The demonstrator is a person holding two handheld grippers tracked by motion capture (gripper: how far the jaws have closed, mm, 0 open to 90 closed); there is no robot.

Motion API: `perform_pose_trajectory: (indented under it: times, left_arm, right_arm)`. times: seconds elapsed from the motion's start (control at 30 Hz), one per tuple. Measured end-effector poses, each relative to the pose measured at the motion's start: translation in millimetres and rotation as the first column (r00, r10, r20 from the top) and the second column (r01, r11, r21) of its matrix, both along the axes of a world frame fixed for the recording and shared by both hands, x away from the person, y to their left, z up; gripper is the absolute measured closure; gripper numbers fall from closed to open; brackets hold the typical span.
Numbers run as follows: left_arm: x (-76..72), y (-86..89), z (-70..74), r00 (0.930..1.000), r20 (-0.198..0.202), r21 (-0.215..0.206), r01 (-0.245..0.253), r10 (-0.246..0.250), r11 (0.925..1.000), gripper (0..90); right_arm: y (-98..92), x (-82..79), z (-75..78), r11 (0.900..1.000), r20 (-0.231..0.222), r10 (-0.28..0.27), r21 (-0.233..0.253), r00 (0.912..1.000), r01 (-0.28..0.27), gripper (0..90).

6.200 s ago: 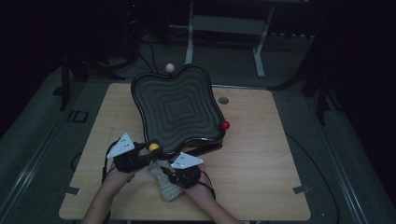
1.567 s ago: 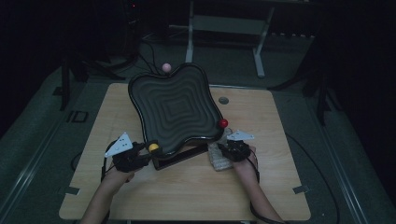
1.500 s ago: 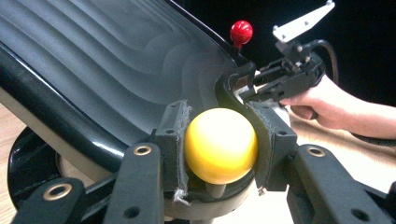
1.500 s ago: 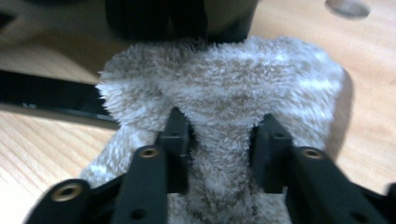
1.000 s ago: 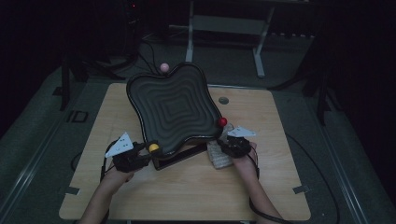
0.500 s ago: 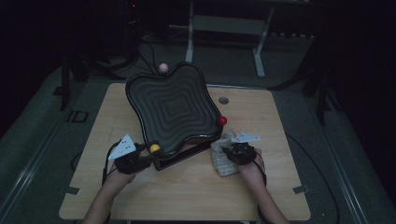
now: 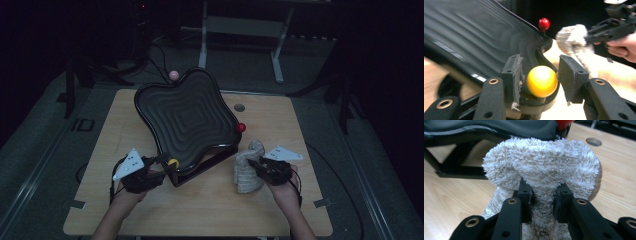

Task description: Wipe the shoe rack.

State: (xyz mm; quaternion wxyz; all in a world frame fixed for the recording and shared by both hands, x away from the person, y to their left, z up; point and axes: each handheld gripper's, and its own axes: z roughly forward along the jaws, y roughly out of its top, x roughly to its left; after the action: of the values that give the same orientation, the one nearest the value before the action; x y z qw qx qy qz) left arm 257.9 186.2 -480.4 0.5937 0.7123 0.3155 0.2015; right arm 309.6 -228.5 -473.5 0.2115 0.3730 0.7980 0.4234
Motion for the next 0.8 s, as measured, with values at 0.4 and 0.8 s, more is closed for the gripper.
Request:
perform_pose_trajectory:
  times: [0.4,0.8]
  left_arm:
    - [-6.4,6.0,-47.0,0.983,-0.081,0.294,-0.134,0.165,0.9465,88.0]
    - [7.4,-12.0,-73.1,0.9714,-0.1,0.297,-0.177,0.215,0.9383,88.3]
  right_arm:
    - [-10.5,-29.3,13.0,0.999,0.027,0.014,0.041,0.9995,-0.015,72.2]
    - [-12.7,-30.7,-9.5,1.0,-0.027,-0.009,0.029,0.9996,0.01,72.2]
